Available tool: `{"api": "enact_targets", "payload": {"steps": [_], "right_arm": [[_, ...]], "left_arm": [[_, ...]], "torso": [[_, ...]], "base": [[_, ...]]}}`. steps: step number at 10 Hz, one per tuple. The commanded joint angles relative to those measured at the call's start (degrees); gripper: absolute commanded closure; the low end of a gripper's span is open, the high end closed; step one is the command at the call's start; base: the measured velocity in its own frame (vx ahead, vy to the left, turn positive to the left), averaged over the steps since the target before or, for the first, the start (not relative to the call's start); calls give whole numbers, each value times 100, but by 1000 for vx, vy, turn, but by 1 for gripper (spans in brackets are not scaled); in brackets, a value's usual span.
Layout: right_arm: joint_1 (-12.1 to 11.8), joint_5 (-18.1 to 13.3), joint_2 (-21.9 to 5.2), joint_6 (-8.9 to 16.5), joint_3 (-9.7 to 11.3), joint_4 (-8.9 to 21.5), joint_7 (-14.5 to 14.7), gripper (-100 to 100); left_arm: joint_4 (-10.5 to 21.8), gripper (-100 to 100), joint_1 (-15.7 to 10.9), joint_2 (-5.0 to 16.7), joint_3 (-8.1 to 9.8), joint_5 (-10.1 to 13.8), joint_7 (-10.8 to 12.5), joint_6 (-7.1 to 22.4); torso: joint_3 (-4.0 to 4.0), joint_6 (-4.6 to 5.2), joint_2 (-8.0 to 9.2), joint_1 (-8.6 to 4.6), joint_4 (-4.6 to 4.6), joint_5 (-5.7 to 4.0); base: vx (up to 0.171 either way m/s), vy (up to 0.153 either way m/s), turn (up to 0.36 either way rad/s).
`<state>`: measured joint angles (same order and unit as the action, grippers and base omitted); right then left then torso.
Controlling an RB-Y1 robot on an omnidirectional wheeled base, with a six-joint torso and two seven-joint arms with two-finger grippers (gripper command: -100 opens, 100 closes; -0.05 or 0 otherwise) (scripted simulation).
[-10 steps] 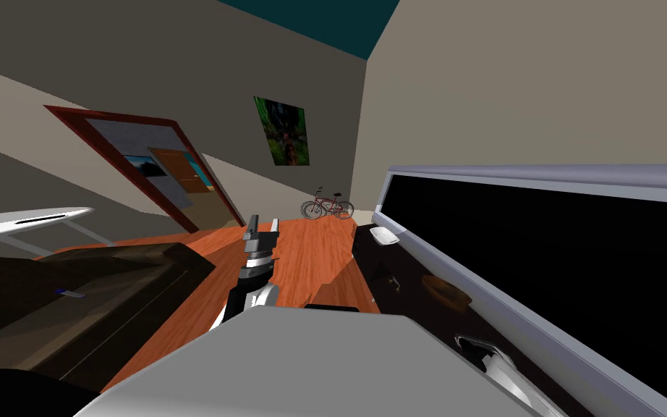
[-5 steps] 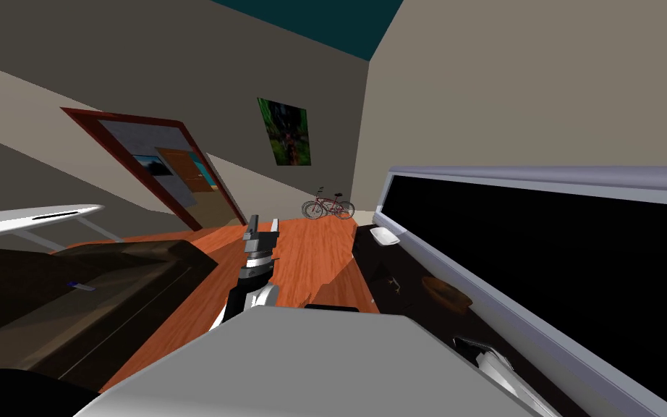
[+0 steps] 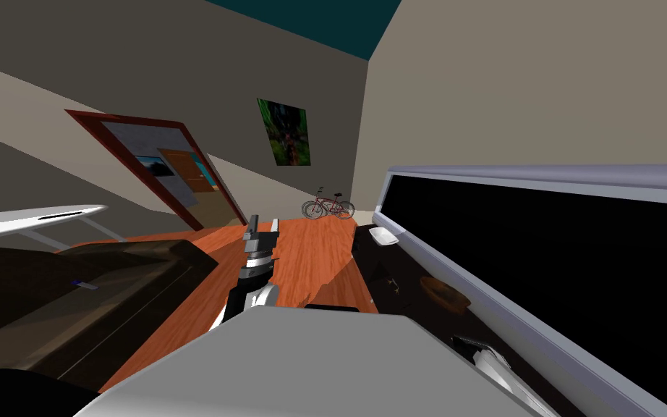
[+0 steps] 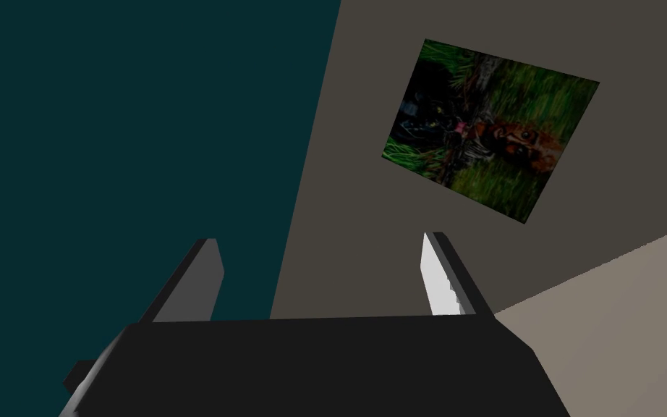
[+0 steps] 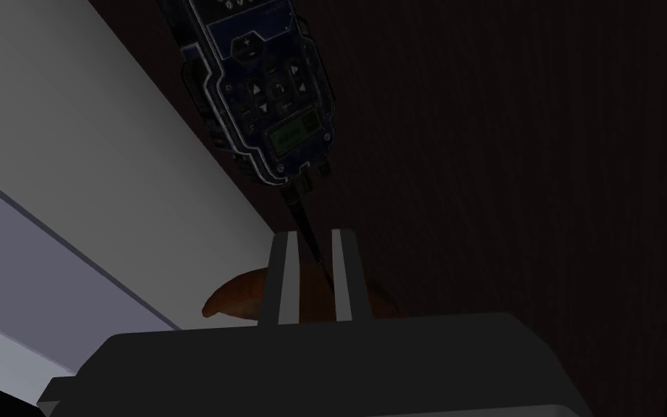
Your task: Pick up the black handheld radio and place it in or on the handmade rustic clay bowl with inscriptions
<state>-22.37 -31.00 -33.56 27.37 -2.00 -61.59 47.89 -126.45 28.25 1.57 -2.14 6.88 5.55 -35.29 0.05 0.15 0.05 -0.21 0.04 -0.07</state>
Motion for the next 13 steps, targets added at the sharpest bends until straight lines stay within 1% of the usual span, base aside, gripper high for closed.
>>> {"api": "enact_targets", "payload": {"steps": [1, 2, 3, 4, 5, 6, 7, 8, 9, 10, 11, 12, 13], "right_arm": [[0, 0, 0, 0, 0, 0, 0, 100], [-1, -1, 1, 0, 2, 1, 2, 100], [-2, -1, 1, 0, 2, 1, 3, 0], [-170, 171, -93, -9, -4, -186, 61, 100], [-232, 250, -141, -14, -3, -254, 94, 100], [-204, 191, -110, -4, -3, -228, 69, 100], [-219, 205, -115, -2, -1, -241, 81, 0], [-358, 363, -230, -8, -127, -348, 86, 100], [-465, 500, -346, -5, -232, -442, 102, 100], [-526, 581, -414, -2, -292, -496, 112, 100], [-589, 667, -486, 1, -354, -553, 125, 100], [-655, 759, -563, 4, -418, -611, 139, 100], [-789, 948, -719, 11, -547, -729, 170, 100]], "left_arm": [[0, 0, 0, 0, 0, 0, 0, 0], [0, 0, 0, 0, 0, 0, 0, 0], [0, 0, 0, 0, 0, 0, 0, 0], [0, 0, 0, 0, 0, 0, 0, 0], [0, 0, 0, -1, 0, 0, 0, 0], [0, 0, 0, -1, -1, 0, 0, 0], [0, 0, 0, 0, 0, 0, 0, 0], [0, 0, 0, 0, 0, 0, 0, 0], [0, 0, 0, -1, -1, 0, 0, 0], [0, 0, 0, -2, -2, 0, 0, 0], [0, 0, 1, -2, -2, 0, 0, 0], [-1, 0, 1, -1, -1, 0, 0, 0], [0, 0, 1, -1, -1, 0, 0, 0]], "torso": [[0, 0, 0, 0, 0, 0], [1, 0, 0, 1, 1, 1], [1, 0, 1, 1, 2, 1], [1, 0, 1, 1, 2, 1], [1, 5, 1, 23, 1, 4], [2, 6, 1, 36, 2, 8], [3, 2, 2, 22, 3, 6], [3, 2, 2, 10, 4, 4], [2, -2, -2, 41, 5, 9], [-6, -8, -18, 88, 5, 15], [-14, -8, -35, 93, 3, 21], [-17, -9, -39, 68, 3, 21], [-14, -7, -33, 52, 4, 17]], "base": [[0, 0, 0], [0, 0, 0], [0, 0, 0], [12, 62, -32], [16, 90, -61], [5, 39, -22], [0, 8, 1], [17, 112, 115], [67, 235, 148], [111, 222, 68], [111, 134, 48], [88, 99, 68], [81, 138, 127]]}}
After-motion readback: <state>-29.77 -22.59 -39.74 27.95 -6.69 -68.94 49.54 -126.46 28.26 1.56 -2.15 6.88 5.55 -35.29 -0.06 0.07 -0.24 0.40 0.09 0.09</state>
